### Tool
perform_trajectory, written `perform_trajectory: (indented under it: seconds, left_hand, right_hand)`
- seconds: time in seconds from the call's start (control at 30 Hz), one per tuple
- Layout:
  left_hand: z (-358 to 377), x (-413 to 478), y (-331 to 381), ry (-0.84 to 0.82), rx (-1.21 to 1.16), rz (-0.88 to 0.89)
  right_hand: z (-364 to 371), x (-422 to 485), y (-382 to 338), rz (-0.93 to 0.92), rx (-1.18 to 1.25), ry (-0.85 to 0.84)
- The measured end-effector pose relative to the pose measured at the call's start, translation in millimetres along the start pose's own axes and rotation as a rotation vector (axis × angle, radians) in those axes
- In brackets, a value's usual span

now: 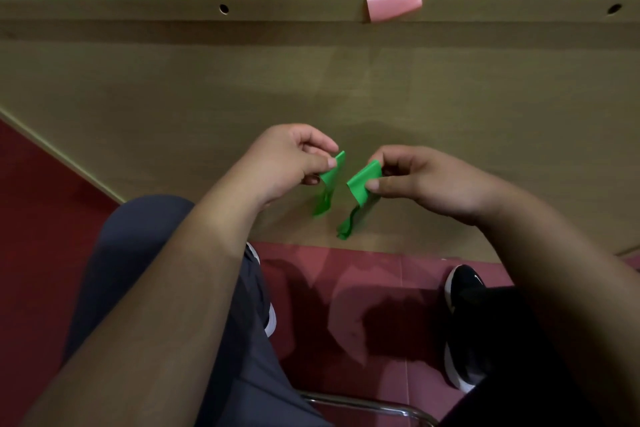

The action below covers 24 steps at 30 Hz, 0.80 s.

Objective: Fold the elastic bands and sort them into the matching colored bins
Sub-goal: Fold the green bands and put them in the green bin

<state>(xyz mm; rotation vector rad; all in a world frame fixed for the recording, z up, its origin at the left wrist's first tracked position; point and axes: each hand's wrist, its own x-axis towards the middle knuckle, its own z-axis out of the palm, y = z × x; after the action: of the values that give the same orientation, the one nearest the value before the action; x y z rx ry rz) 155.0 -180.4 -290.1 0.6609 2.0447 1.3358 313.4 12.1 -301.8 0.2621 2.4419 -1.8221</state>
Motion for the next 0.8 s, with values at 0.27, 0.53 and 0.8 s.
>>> perform_trajectory:
  seconds: [0.27, 0.53, 0.8]
  left_hand:
    - [-0.1, -4.5, 3.5, -0.065, -0.062, -0.026]
    - [1.8, -12.0, 10.7, -0.162, -0.182, -0.084]
    - [3.2, -13.6, 12.3, -0.194, -0.211, -0.102]
  right_hand:
    - [13.3, 9.1, 0.9, -0.024, 0.088, 0.073]
    - [19.7, 14.4, 5.0, 0.037, 0.094, 0.128]
    - [20.6, 16.2, 6.9, 0.066, 0.093, 0.139]
